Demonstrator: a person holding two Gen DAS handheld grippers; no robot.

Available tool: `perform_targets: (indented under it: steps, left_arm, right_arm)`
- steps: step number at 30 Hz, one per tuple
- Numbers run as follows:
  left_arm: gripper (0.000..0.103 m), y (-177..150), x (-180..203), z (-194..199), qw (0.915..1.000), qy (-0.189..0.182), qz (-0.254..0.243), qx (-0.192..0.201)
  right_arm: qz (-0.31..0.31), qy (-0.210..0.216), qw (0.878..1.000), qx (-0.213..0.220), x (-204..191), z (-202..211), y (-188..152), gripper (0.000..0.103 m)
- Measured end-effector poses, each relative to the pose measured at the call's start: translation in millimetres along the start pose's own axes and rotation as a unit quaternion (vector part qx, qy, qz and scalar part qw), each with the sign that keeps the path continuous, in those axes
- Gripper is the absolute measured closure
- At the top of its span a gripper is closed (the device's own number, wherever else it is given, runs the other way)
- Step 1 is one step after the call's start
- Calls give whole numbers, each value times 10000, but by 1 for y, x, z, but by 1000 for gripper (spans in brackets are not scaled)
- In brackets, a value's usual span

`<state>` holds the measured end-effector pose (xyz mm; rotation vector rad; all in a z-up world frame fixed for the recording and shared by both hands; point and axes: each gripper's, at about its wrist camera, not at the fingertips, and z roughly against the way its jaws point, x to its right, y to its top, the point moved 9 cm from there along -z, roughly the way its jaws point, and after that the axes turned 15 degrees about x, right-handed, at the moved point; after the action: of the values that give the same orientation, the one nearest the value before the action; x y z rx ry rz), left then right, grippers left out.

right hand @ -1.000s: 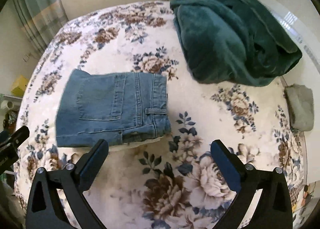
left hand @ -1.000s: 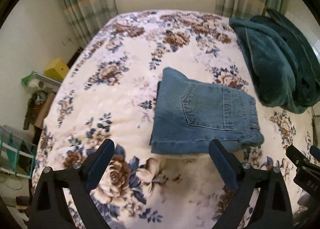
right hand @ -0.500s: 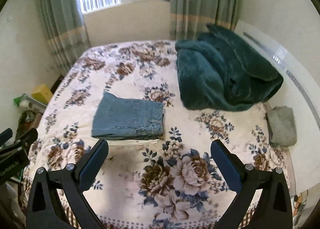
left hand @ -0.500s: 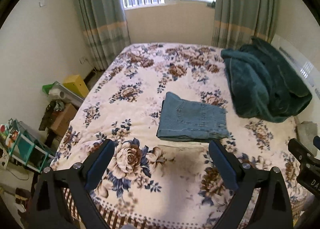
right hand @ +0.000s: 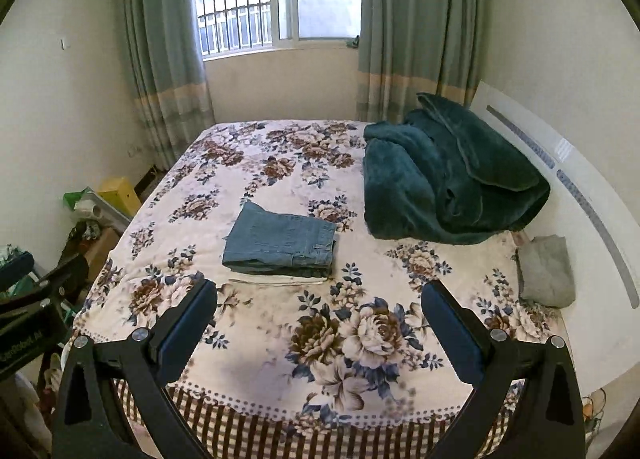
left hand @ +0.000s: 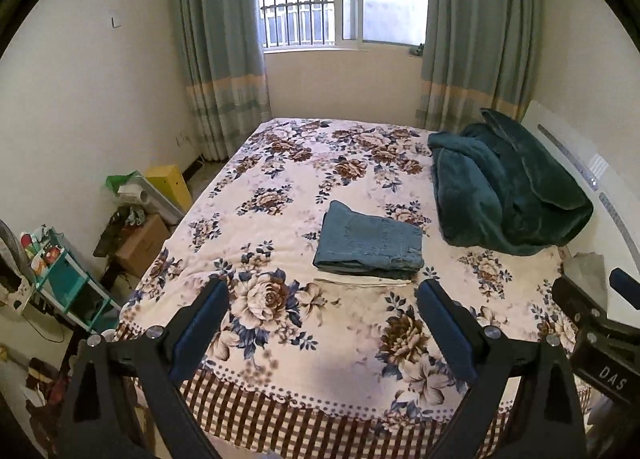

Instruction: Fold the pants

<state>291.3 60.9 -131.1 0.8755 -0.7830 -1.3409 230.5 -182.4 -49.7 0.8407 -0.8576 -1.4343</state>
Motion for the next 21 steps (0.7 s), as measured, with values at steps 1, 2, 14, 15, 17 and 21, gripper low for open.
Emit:
perform_targets:
  steps: [1,2,14,15,17,21]
  left_arm:
    - [7,0,-2,5,10000,15,-4,40]
    - [7,0,-3,7,10000,37,-28,60]
    - [0,-3,-10,22,9999,9,-70,110]
    - [0,-3,-11,22,9999,21,-89,119]
    - [0,-6,-11,25,9999,20,-79,100]
    - [0,-8,-14,28,10000,54,-31,55]
  right_arm:
    - [-2,-8,10000,21,-1,4,1,0]
    - [8,-67,10000,69,-2,12,4,0]
    - [-49,-165,9998,47,-11,31,1,0]
    - [-45,-183,9998,52,-11,31,1,0]
    - [-42,-187,9998,56,-10,31,2,0]
    - [-34,-200,9998,68,-11,30,3,0]
